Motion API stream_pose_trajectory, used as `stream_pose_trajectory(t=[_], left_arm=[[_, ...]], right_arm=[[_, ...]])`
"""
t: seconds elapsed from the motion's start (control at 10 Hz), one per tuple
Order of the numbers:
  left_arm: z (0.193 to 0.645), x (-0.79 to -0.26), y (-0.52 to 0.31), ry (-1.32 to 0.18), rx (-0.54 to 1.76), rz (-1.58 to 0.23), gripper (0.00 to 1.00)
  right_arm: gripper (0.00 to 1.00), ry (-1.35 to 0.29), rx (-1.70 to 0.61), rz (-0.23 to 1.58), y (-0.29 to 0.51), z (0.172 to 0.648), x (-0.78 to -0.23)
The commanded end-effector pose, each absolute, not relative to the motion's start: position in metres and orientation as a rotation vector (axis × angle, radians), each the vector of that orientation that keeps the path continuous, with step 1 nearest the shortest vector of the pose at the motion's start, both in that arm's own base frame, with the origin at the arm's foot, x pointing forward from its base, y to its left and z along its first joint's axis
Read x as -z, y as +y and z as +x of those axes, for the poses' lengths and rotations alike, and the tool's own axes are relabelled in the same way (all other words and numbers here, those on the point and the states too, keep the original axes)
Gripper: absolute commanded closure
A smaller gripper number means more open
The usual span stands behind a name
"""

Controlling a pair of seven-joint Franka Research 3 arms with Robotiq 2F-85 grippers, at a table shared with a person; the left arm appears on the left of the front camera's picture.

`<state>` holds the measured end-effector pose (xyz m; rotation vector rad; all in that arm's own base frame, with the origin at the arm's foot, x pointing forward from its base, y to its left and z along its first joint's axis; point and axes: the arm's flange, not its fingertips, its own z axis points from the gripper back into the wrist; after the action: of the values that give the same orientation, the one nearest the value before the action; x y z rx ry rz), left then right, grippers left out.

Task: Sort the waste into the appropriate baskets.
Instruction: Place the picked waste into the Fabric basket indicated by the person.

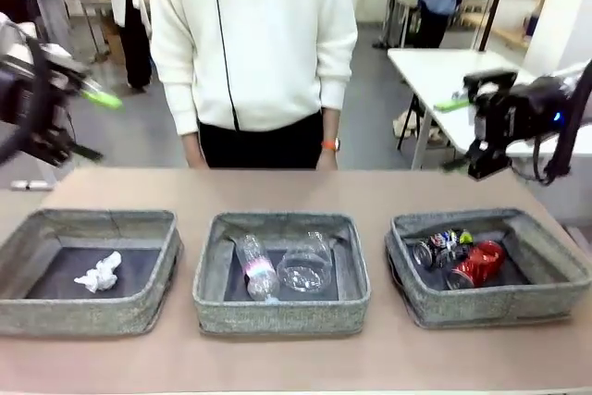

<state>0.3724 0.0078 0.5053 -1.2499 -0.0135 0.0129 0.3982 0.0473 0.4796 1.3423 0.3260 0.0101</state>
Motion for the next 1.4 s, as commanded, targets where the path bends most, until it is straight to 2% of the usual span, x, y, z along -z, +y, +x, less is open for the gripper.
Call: stream_pose_trajectory(t=[0.0, 0.2, 0.3, 1.3], left_arm=[[0.363, -0.464, 0.039, -0.055, -0.078, -1.501, 0.00], [0.351, -0.436, 0.057, -0.022, -0.120, -1.602, 0.00], [0.356, -0.458, 0.055, -0.066, -0.126, -1.491, 0.00], [0.356, -0.458, 0.055, -0.066, -0.126, -1.491, 0.00]], right_arm=[[0.00, 0.316, 0.085, 1.393, 0.021, 0.408, -0.486], [0.00, 0.288, 0.196, 1.435, -0.011, 0.413, -0.480], [0.00, 0.300, 0.083, 1.374, 0.013, 0.405, -0.474], [0.00, 0.300, 0.083, 1.374, 0.013, 0.405, -0.474]])
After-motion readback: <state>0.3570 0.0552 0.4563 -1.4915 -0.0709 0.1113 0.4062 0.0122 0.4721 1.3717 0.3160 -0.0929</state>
